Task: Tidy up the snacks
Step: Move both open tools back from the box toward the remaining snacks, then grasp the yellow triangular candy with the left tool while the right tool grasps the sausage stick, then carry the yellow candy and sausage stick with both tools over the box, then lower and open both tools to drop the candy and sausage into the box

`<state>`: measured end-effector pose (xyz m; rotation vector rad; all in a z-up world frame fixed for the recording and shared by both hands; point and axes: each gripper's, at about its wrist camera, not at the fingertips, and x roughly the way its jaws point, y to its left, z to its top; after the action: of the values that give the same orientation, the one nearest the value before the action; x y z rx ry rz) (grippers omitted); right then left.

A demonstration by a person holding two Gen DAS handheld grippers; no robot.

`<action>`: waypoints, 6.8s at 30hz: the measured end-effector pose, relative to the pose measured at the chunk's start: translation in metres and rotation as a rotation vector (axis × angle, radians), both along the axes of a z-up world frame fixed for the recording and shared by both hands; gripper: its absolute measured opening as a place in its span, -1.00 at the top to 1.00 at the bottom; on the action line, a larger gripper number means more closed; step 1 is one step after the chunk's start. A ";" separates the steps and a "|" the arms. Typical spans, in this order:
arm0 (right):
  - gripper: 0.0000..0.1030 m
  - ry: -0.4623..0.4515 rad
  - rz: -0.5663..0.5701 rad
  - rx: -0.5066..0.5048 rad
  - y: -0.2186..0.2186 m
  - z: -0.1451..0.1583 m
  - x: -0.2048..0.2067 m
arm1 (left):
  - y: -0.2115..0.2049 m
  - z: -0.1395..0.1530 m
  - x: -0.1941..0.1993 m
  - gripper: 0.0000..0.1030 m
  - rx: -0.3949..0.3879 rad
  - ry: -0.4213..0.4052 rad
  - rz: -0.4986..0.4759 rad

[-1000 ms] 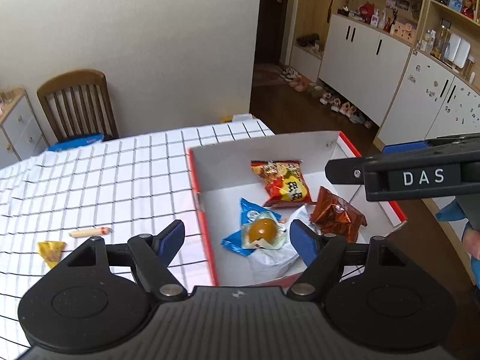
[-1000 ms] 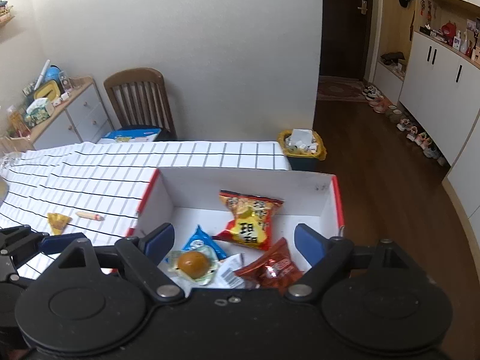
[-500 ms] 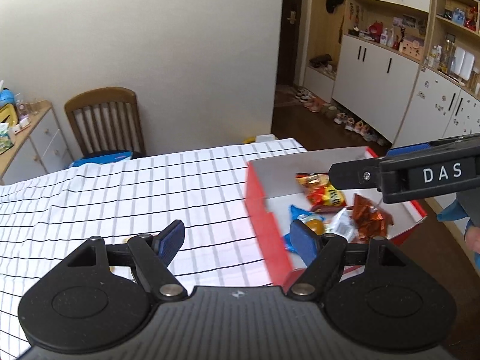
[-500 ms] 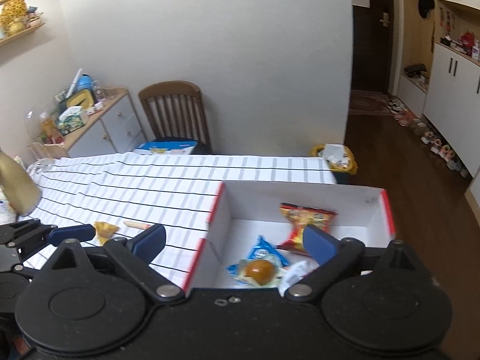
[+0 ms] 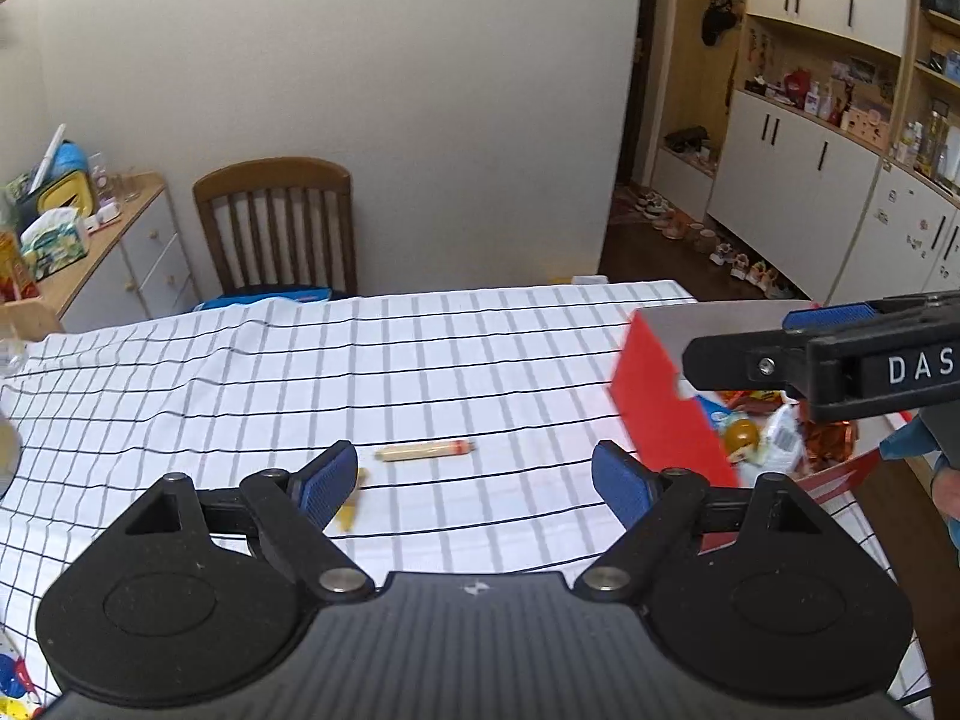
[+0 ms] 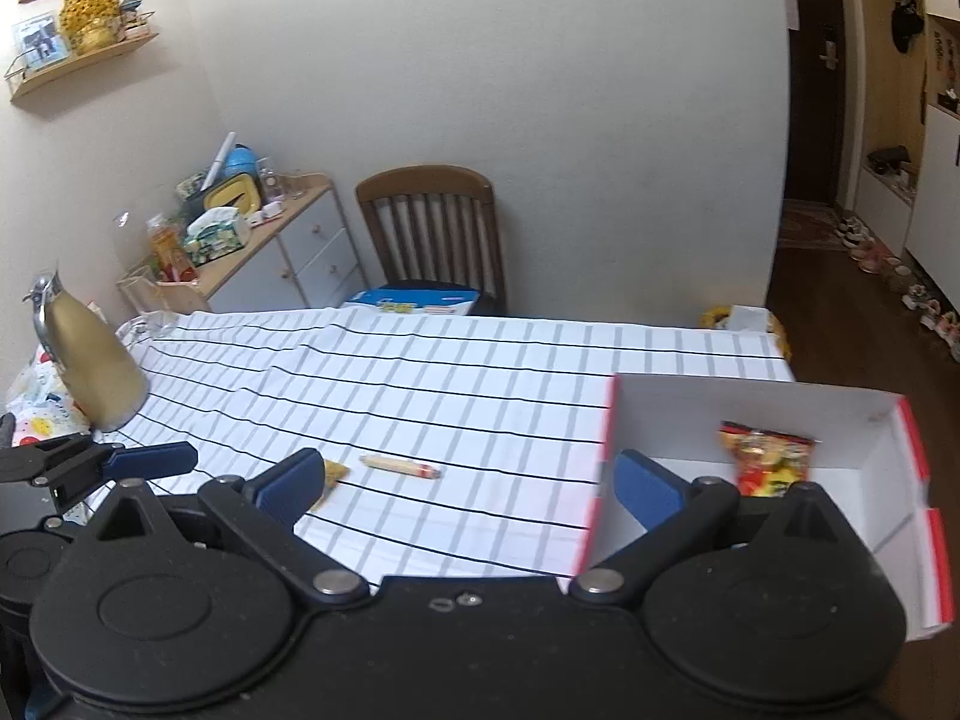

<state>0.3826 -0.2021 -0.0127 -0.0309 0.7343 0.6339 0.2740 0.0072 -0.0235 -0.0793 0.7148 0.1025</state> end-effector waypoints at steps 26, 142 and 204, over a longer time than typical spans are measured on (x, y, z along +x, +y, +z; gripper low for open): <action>-0.83 0.015 0.306 -0.266 0.134 -0.049 0.023 | 0.109 -0.085 0.012 -0.66 -0.091 0.095 0.147; 0.82 0.013 -0.133 -0.071 -0.076 -0.001 -0.075 | -0.092 0.004 0.000 0.28 -0.178 0.043 -0.081; 0.44 0.148 -0.078 -0.141 -0.180 -0.071 0.051 | -0.228 -0.072 0.161 0.22 0.003 0.313 -0.131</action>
<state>0.4334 -0.3818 -0.0839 -0.0849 0.9185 0.5129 0.4350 -0.2207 -0.0954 -0.0129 1.0304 -0.0104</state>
